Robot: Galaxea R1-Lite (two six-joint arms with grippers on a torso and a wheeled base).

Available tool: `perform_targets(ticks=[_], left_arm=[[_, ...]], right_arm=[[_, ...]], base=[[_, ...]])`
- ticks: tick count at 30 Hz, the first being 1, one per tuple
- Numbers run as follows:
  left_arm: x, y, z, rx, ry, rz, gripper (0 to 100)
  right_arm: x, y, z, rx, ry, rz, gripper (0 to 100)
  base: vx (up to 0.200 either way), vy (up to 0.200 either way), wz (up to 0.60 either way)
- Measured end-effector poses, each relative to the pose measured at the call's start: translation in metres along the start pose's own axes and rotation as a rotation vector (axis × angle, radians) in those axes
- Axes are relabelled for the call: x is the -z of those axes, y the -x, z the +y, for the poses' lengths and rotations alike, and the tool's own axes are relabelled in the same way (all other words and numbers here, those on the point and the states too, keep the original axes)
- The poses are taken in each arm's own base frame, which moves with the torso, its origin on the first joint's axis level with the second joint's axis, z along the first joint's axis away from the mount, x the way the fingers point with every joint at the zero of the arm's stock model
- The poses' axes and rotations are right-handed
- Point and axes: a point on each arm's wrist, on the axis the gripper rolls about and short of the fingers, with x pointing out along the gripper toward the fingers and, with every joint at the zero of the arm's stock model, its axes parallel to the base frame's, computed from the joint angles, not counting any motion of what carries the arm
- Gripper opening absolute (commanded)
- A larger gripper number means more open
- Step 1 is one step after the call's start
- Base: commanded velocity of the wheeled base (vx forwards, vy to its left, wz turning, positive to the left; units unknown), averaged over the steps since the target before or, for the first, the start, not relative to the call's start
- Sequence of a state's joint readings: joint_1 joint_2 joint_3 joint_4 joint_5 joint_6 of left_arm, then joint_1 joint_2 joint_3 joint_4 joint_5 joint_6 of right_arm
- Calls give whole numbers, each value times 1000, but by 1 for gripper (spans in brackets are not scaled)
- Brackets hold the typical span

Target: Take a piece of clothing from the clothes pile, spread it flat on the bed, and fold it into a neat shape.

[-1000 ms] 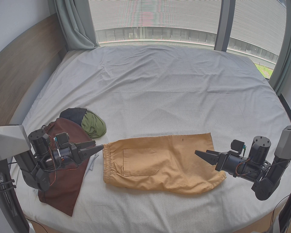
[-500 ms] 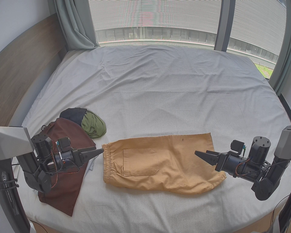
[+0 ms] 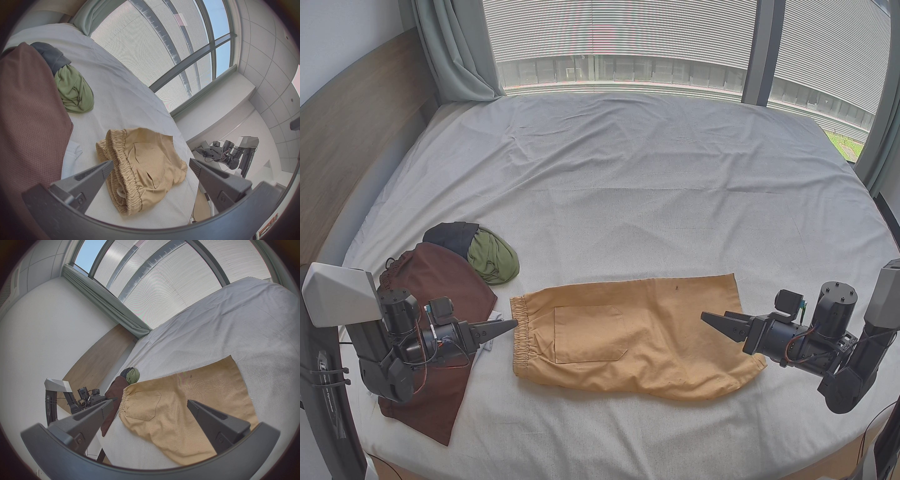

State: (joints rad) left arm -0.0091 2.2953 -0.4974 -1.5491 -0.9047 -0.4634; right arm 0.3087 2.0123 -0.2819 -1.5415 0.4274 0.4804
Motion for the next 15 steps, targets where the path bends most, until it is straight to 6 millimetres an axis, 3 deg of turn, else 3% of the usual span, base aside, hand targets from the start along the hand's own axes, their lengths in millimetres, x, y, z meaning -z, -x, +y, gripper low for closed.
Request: perform_targets(ticks=[15], left_arm=[[26, -9, 20, -55, 71, 43, 100]], right_arm=[[2, -1, -1, 4, -5, 10, 100]], base=[[0, 0, 0]])
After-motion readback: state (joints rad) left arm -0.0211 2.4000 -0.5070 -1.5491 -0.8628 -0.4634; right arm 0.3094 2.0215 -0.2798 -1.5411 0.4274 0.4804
